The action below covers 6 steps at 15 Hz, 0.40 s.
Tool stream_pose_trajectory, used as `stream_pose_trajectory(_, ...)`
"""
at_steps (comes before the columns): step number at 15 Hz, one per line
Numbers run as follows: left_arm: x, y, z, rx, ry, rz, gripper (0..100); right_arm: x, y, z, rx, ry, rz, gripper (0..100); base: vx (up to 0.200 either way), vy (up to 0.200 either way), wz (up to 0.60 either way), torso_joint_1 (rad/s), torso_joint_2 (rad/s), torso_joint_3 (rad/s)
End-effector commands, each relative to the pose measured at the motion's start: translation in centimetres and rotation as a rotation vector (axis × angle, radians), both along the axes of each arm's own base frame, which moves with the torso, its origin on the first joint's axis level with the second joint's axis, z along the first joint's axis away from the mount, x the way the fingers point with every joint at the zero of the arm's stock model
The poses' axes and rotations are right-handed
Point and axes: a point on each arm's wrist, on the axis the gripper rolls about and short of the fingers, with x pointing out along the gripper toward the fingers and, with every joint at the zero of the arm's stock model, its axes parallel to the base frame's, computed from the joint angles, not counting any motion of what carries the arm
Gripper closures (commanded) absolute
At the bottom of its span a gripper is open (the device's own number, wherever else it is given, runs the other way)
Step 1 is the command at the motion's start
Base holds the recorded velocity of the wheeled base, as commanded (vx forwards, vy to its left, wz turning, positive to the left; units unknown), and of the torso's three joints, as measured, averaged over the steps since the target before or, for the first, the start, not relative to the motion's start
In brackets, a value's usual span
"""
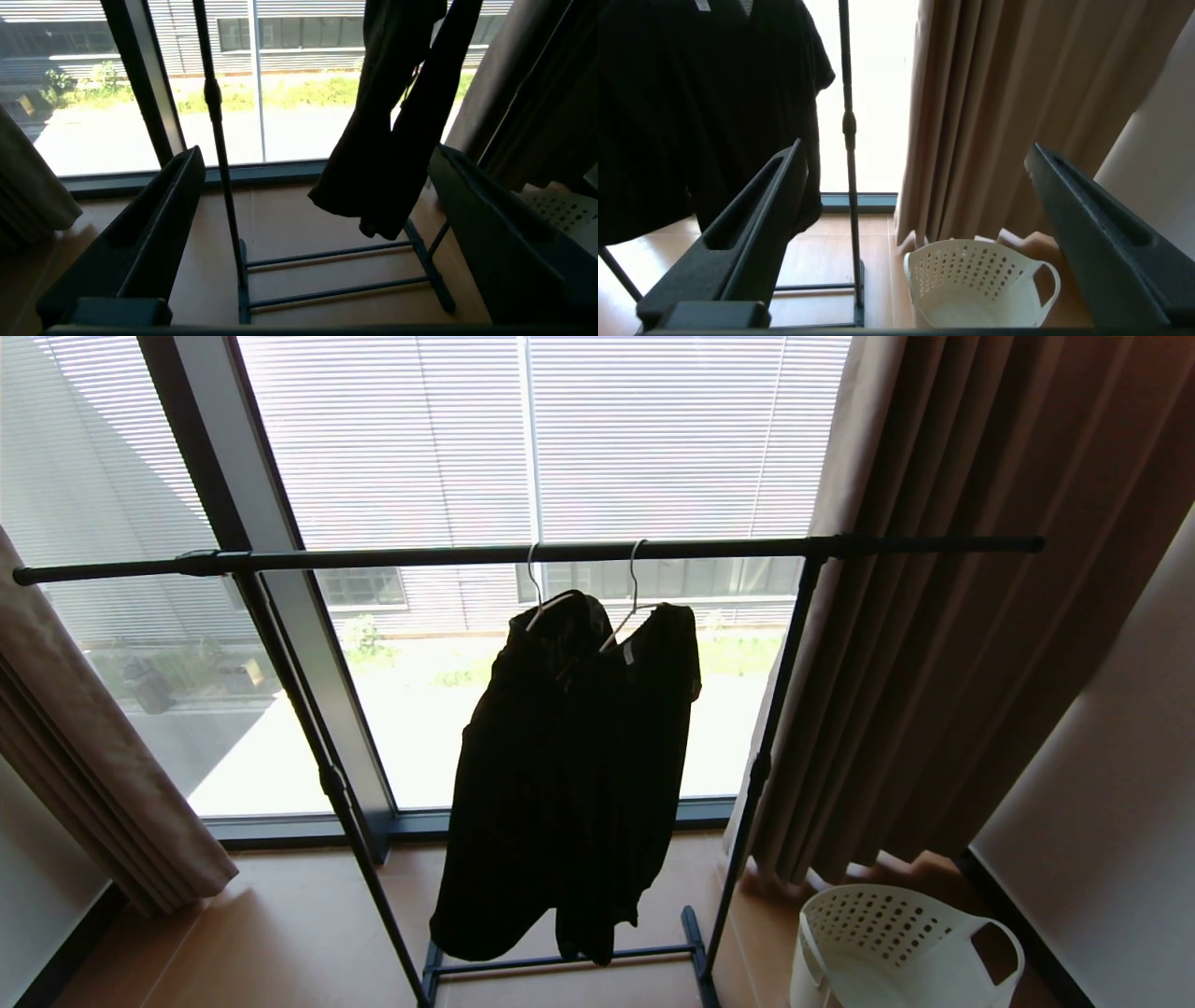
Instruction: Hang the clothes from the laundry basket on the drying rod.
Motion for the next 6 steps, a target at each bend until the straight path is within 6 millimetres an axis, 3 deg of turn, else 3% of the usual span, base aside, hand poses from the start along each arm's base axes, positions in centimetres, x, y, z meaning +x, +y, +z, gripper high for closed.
stream_pose_trajectory(1, 0.01, 0.0, 0.0, 0.0, 0.001, 0.0, 0, 0.01, 0.0, 0.01, 0.0, 0.001, 0.0, 0, 0.0, 0.0, 0.0, 0.0, 0.0, 0.0)
stream_pose_trajectory(6, 0.01, 0.0, 0.0, 0.0, 0.001, 0.001, 0, 0.01, 0.0, -0.01, -0.001, 0.003, 0.0, 0, 0.0, 0.0, 0.0, 0.0, 0.0, 0.0)
